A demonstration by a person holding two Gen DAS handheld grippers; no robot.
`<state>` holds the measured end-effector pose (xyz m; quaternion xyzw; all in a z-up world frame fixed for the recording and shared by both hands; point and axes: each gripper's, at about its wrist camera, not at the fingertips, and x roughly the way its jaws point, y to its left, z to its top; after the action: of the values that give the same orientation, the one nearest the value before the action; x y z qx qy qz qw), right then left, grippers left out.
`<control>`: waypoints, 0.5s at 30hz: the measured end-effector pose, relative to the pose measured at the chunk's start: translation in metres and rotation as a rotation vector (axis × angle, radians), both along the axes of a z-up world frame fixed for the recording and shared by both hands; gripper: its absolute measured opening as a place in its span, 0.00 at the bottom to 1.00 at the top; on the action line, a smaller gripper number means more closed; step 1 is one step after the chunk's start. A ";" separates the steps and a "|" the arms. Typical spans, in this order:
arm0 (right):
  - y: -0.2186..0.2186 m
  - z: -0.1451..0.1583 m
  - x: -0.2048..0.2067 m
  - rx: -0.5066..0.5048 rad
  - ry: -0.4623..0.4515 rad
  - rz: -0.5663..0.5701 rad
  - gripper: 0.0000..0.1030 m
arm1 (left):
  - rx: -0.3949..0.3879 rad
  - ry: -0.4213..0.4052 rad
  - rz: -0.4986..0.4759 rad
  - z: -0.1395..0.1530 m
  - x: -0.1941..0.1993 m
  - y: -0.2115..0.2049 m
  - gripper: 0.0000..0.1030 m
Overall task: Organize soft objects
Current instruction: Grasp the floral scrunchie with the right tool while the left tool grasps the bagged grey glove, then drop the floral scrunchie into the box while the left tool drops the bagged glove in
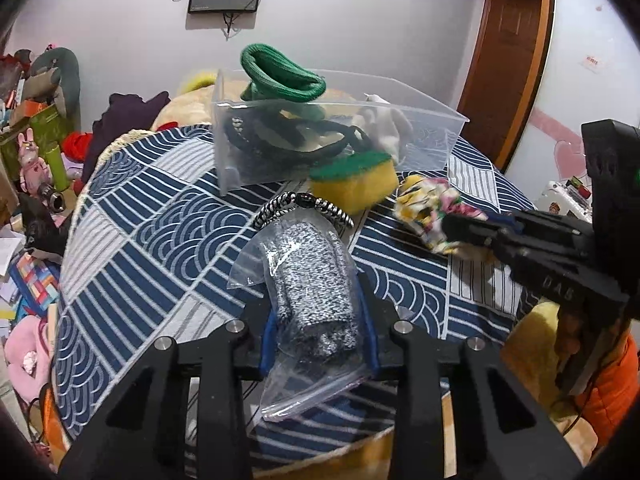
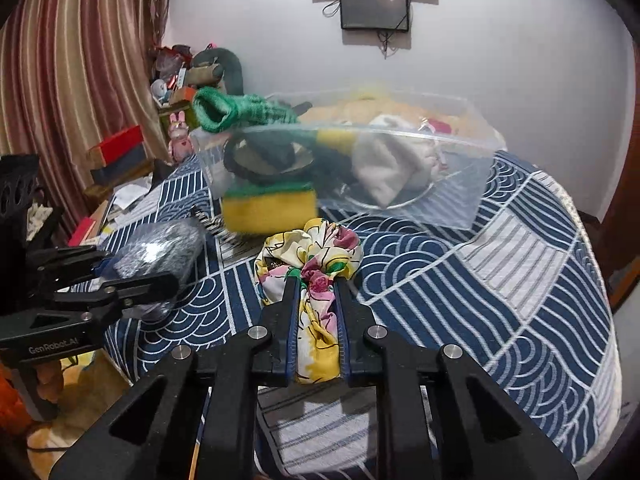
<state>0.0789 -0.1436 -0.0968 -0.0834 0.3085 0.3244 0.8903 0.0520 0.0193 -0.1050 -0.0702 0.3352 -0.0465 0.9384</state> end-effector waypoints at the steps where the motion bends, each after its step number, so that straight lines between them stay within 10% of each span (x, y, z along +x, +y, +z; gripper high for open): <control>1: -0.003 0.002 -0.001 0.007 -0.004 -0.006 0.14 | 0.003 -0.004 0.005 0.002 -0.003 0.002 0.33; 15: -0.021 0.034 -0.001 0.061 -0.088 -0.069 0.14 | 0.019 -0.160 0.030 0.058 -0.016 0.011 0.33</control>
<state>0.0778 -0.1642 -0.0632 -0.0598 0.2619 0.2990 0.9157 0.0364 0.0300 -0.0474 -0.0623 0.2584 -0.0348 0.9634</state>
